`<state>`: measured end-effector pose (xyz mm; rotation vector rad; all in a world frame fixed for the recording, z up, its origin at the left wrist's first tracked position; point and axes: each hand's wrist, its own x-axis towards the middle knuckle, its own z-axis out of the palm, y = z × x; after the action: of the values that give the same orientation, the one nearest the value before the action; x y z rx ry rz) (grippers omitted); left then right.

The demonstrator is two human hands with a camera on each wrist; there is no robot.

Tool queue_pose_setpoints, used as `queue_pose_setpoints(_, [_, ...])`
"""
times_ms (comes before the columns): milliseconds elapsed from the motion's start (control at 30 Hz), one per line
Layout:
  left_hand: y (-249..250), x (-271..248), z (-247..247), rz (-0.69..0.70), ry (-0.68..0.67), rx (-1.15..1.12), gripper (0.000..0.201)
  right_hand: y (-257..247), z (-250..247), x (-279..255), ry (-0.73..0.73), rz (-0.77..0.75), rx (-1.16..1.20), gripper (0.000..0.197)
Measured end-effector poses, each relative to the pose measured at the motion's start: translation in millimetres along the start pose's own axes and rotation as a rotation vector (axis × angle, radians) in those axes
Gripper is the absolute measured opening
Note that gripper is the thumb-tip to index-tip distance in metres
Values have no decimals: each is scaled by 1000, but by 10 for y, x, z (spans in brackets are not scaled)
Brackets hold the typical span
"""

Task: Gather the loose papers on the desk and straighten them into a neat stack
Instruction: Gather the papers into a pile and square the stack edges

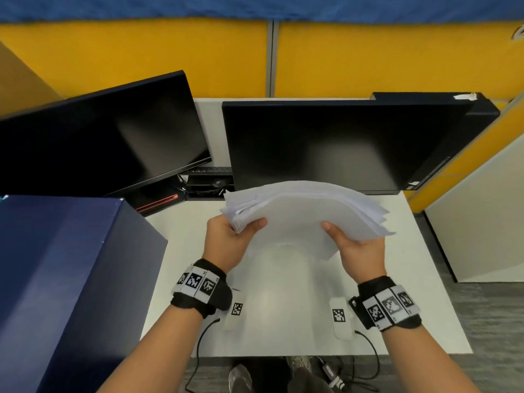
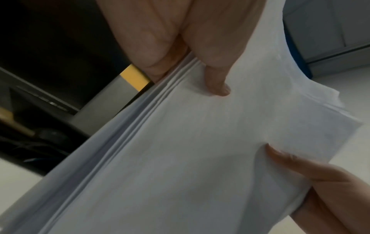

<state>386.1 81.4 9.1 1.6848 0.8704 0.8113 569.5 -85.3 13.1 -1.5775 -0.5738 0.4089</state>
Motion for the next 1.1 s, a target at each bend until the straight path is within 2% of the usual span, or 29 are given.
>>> queue_pose_setpoints(100, [-178, -63, 117, -120, 22, 88, 27, 158, -2, 24, -63, 126, -61, 30])
queue_pose_setpoints(167, [-198, -91, 195, -172, 40, 73, 24, 205, 3, 11, -44, 176, -40, 29])
queue_pose_setpoints(300, [42, -111, 255, -68, 112, -164, 39, 24, 62, -21, -24, 107, 111, 39])
queue_pose_setpoints(367, [174, -107, 280, -76, 198, -260, 32, -94, 121, -2, 45, 84, 120, 37])
queue_pose_setpoints(467, [364, -67, 338, -180, 329, -275, 43, -183, 230, 110, 182, 132, 76, 61])
queue_pose_setpoints(500, [400, -44, 355, -197, 361, -275, 44, -207, 261, 140, 212, 151, 75, 64])
queue_pose_setpoints(533, [423, -15, 370, -207, 381, -272, 42, -228, 281, 166, 235, 160, 68, 61])
queue_pose_setpoints(633, [442, 54, 392, -216, 394, -221, 25, -220, 311, 254, 279, 180, 0, 38])
queue_pose_setpoints(700, [417, 62, 376, -197, 372, -214, 27, -229, 295, 289, 292, 184, -12, 31])
queue_pose_setpoints(767, [320, 75, 296, -127, 250, -246, 45, -226, 230, 300, 261, 162, 11, 31])
queue_pose_setpoints(833, [96, 140, 174, -54, 45, -238, 72, -173, 82, 303, 94, 90, 22, 20])
queue_pose_setpoints(867, [-27, 180, 127, -64, -44, -208, 79, -89, -13, 305, -16, 70, -1, 34])
queue_pose_setpoints(900, [-134, 204, 97, -99, -101, -154, 78, 20, -85, 312, -115, 79, -26, 52])
queue_pose_setpoints(933, [-224, 222, 94, -150, -129, -80, 68, 125, -117, 318, -189, 126, -62, 60])
queue_pose_setpoints(967, [-292, 228, 117, -204, -136, -24, 52, 220, -111, 310, -230, 178, -94, 57])
queue_pose_setpoints(1033, [-326, 255, 184, -277, -122, 47, 24, 332, -27, 288, -211, 235, -121, 35])
queue_pose_setpoints(1100, [-235, 298, 202, -252, -75, 40, 18, 231, 45, 291, -110, 223, -64, 24])
